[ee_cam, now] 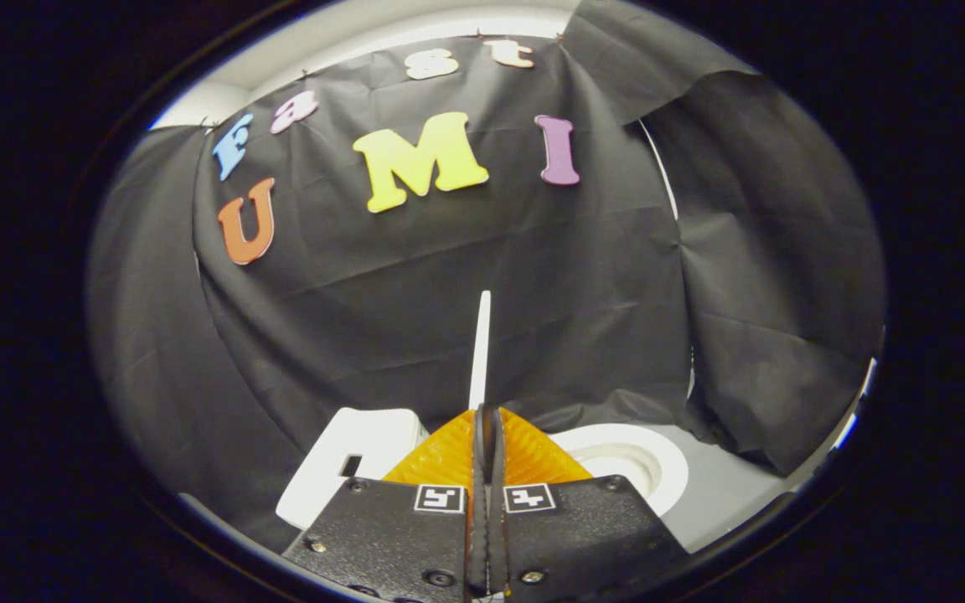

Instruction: Open the toilet lid.

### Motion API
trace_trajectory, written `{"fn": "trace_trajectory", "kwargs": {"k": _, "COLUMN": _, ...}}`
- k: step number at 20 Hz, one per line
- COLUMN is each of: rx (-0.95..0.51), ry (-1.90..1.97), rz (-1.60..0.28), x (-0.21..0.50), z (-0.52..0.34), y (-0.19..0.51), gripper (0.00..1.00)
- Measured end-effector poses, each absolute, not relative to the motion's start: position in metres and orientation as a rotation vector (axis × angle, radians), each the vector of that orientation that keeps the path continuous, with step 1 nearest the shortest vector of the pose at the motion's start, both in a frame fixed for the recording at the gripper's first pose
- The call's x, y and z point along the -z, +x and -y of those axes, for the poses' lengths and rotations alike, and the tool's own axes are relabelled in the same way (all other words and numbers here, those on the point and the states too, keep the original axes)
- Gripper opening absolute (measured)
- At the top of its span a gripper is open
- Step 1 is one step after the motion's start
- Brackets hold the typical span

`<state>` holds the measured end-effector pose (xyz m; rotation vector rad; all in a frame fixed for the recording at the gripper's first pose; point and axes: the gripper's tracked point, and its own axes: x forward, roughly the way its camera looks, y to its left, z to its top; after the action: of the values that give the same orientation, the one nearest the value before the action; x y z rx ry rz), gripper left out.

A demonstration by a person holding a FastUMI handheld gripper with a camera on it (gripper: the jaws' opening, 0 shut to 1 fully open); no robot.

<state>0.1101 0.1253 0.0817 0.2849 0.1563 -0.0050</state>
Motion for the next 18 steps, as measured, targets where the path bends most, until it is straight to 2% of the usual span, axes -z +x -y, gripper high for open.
{"fn": "trace_trajectory", "kwargs": {"k": 18, "rx": -0.015, "ry": -0.083, "rz": -0.056, "x": -0.096, "z": -0.237, "y": 0.108, "gripper": 0.05}}
